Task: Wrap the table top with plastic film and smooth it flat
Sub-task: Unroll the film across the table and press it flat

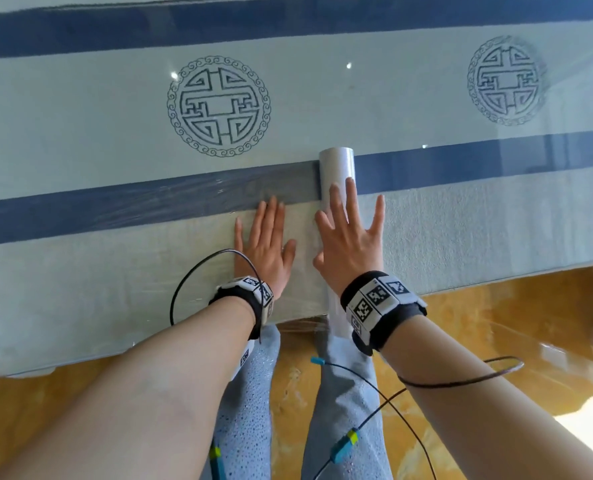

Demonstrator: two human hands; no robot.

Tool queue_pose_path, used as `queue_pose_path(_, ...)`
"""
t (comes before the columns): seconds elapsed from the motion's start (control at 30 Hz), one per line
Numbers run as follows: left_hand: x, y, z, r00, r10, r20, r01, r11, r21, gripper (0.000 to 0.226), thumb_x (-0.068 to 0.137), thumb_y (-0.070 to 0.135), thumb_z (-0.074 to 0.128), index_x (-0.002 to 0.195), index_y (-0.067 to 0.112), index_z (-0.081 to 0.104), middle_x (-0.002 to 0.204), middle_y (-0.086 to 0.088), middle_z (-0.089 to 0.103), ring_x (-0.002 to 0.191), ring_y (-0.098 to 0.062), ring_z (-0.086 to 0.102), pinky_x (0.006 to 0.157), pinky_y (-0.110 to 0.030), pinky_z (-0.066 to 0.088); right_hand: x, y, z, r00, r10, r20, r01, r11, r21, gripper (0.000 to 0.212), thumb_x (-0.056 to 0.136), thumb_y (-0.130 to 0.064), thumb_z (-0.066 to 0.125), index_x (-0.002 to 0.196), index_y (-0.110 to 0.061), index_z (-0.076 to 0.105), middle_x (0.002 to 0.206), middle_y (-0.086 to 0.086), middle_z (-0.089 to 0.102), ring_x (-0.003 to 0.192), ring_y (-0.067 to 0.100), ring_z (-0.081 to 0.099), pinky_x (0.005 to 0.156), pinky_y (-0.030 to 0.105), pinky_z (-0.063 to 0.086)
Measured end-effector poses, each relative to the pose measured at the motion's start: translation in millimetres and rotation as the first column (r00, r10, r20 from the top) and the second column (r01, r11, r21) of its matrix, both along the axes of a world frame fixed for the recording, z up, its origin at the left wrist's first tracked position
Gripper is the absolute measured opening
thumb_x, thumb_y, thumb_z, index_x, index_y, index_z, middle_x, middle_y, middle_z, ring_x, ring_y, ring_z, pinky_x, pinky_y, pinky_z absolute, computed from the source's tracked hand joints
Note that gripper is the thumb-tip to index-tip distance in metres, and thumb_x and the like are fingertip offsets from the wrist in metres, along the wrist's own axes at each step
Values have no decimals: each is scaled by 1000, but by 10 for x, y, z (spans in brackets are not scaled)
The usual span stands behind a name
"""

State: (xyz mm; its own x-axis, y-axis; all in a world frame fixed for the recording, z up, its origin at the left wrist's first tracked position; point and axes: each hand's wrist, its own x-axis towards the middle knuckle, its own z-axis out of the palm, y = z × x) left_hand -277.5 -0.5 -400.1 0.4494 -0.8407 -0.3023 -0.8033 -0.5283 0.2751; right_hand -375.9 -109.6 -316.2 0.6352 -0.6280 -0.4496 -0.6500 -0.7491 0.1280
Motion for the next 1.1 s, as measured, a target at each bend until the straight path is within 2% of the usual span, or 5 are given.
queue_pose_path(0.23, 200, 60, 9, 997, -72, -18, 72, 997, 2, 64, 99, 39, 37, 154, 17, 14, 161, 2, 8, 148, -13, 6, 118, -52, 7, 233, -95, -22, 952, 232, -198, -258, 959, -116, 52, 100, -31, 36, 148, -11, 39, 162, 13, 17, 152, 34, 2, 117, 59, -7)
queue_pose_path(0.47, 679, 71, -22, 984, -169, 61, 168, 985, 24, 64, 97, 43, 26, 154, 16, 15, 162, -1, 9, 148, -15, 8, 119, -51, 6, 336, -219, 13, 977, 95, -192, -103, 994, -35, 54, 93, -34, 47, 144, -16, 42, 161, 13, 13, 151, 34, -2, 115, 68, -5)
queue_pose_path(0.87, 1031, 23, -46, 974, -210, 89, 203, 976, 81, 64, 99, 48, 11, 154, 21, -7, 161, 5, -13, 148, -10, -9, 119, -48, -2, 22, -416, 56, 986, -104, -129, 117, 988, 99, 58, 82, -50, 64, 133, -29, 46, 164, 5, -6, 147, 43, -19, 100, 82, 22)
queue_pose_path(0.97, 1106, 55, -36, 976, -198, 94, 191, 978, 84, 64, 99, 48, 12, 154, 20, -7, 161, 5, -14, 148, -11, -11, 119, -49, -3, -42, -422, 69, 976, -205, -73, 213, 969, 125, 52, 81, -41, 67, 128, -30, 48, 164, 3, -13, 148, 44, -8, 97, 74, 38)
queue_pose_path(1.1, 1152, 55, -17, 980, -176, 92, 169, 983, 72, 64, 99, 48, 13, 154, 20, -5, 161, 4, -13, 148, -11, -10, 119, -50, -1, -40, -347, 57, 940, -339, -18, 339, 932, 130, 48, 83, -25, 67, 125, -31, 44, 163, 3, -23, 139, 41, 23, 73, 45, 56)
